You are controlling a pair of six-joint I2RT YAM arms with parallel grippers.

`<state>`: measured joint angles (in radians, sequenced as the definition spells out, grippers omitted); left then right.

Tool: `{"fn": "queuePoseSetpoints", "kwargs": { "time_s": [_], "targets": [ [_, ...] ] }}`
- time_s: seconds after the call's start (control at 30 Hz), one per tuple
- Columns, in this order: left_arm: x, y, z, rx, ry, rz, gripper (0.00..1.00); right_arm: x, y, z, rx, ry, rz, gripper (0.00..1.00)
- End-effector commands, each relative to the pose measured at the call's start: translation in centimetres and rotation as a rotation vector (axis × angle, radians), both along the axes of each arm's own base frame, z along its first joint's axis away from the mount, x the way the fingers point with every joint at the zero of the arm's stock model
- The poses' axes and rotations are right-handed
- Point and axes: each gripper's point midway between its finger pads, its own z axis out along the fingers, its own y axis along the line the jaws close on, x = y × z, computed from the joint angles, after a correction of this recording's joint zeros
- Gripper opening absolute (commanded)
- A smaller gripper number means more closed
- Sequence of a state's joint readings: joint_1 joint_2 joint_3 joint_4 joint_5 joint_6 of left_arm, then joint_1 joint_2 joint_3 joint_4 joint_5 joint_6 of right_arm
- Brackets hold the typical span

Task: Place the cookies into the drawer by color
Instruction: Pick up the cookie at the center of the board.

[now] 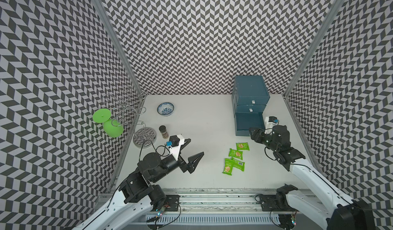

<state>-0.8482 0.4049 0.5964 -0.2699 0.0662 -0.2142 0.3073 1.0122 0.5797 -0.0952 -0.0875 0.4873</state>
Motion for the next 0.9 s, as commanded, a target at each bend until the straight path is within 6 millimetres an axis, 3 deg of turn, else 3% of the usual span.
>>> {"fn": "queuePoseSetpoints", "kwargs": {
  "time_s": [0.0, 0.13, 0.3, 0.57, 0.87],
  "targets": [
    [0.1, -0.1, 0.1, -0.008, -0.008, -0.003, 1.0, -1.2, -0.3, -3.7, -0.201, 0.12, -0.013, 0.72],
    [0.2, -0.1, 0.0, -0.006, -0.007, 0.002, 1.0, -1.3, 0.5, -5.0, -0.242, 0.158, -0.029, 0.89],
    [0.2, -0.2, 0.0, -0.004, -0.006, -0.002, 0.99, -1.0, 1.4, -6.6, -0.27, 0.2, -0.009, 0.98],
    [0.2, -0.1, 0.1, -0.008, -0.01, 0.0, 1.0, -1.2, 3.3, -10.1, -0.336, 0.283, 0.003, 1.0],
    [0.1, -0.1, 0.1, -0.007, -0.009, -0.001, 0.99, -1.0, 3.7, -13.1, -0.375, 0.341, -0.004, 1.0]
  ]
}}
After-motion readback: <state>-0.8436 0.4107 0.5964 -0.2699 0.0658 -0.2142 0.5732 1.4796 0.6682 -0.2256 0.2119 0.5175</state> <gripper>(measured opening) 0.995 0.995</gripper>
